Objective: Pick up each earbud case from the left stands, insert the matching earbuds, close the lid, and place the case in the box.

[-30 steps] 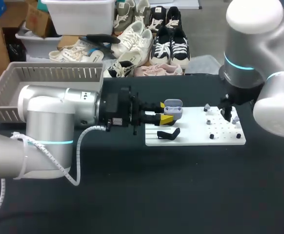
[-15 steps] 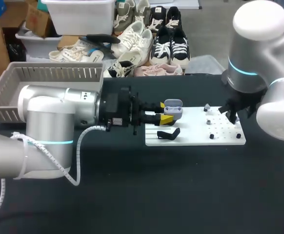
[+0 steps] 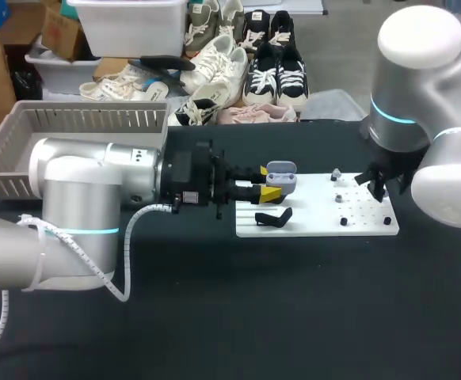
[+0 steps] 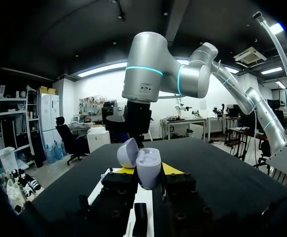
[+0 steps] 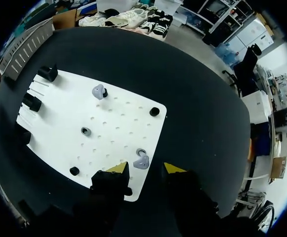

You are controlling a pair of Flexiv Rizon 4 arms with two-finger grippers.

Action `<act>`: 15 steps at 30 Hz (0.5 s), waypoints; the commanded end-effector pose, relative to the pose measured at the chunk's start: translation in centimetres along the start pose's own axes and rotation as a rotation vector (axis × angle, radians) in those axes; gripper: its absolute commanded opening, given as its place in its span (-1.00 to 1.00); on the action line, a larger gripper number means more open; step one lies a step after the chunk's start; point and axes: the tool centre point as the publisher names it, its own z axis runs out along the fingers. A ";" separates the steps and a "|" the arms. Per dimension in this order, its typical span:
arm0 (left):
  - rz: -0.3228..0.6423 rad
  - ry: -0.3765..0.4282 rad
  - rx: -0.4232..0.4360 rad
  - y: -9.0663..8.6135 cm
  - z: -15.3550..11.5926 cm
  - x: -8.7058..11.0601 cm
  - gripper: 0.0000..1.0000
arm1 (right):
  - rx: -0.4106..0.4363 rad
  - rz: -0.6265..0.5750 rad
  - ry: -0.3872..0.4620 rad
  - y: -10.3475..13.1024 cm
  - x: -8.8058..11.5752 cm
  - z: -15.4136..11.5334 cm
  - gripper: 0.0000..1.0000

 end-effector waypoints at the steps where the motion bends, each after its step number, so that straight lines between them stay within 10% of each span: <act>1: 0.000 -0.001 0.002 0.1 0.0 0.1 -1.00 | 0.000 0.002 0.006 0.2 -0.4 0.4 -0.24; 15: 0.000 -0.001 0.002 0.1 0.0 0.1 -1.00 | -0.003 0.006 0.013 0.1 -0.5 0.8 -0.40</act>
